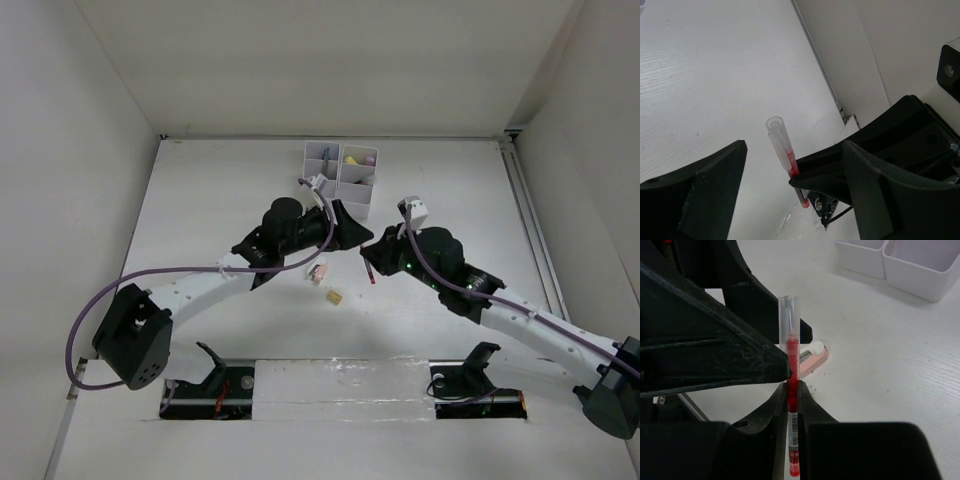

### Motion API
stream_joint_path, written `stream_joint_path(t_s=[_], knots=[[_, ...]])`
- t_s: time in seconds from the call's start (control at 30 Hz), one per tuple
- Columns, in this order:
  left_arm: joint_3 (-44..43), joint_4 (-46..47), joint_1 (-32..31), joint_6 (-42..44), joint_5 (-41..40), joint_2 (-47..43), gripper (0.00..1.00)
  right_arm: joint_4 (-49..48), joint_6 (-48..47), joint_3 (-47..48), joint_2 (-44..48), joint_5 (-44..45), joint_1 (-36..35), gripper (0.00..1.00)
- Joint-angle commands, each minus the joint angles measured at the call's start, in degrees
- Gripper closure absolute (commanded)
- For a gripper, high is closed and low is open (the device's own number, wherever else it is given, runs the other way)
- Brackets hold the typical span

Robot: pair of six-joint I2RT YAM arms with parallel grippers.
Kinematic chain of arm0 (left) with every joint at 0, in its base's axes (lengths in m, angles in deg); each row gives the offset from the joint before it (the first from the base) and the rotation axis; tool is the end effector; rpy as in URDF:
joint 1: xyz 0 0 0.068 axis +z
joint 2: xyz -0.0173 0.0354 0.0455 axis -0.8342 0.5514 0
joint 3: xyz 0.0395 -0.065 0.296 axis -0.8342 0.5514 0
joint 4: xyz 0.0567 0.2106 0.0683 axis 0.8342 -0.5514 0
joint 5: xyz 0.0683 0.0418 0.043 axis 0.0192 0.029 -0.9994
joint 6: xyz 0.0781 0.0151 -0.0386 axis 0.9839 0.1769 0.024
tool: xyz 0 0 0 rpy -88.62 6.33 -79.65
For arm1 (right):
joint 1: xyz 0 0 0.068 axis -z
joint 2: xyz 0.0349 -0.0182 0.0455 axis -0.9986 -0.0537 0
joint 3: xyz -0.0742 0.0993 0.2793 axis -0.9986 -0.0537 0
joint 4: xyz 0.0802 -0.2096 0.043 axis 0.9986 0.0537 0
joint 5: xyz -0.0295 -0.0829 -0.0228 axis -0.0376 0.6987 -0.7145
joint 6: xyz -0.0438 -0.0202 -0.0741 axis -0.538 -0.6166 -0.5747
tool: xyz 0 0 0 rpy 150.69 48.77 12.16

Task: Sort the stationery into containers
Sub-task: Pick up the pen from the center of the board, then place the pen in the storage box.

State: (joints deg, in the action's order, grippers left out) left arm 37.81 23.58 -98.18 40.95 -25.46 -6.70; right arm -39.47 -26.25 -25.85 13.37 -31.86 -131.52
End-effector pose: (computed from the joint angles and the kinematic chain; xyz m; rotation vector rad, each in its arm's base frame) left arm 0.2149 -0.2285 0.3410 0.2682 1.8546 -1.3913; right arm 0.1583 0.1506 0.3116 -0.2771 1.9340 0.7901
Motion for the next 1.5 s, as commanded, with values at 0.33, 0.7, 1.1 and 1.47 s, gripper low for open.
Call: stream_joint_path(t_s=[0.33,0.7,1.1,1.47], knots=[[-0.73,8.26,-0.1,-0.66,3.48,0.81,0.92,-4.89,-0.84,0.64,1.95,-6.17,0.3,1.0],[-10.01,-0.14,-0.1,5.56,-4.58,4.94,1.0,1.42,2.23,-0.42,4.76,5.76,3.64,0.03],[-33.06,-6.68,1.57,20.95,-38.16,19.08,1.0,13.74,1.89,-2.27,20.93,14.3,5.22,0.01],[-45.63,-0.44,2.62,30.8,-45.9,32.97,1.0,17.61,-1.1,-1.03,25.33,10.98,5.75,0.01]])
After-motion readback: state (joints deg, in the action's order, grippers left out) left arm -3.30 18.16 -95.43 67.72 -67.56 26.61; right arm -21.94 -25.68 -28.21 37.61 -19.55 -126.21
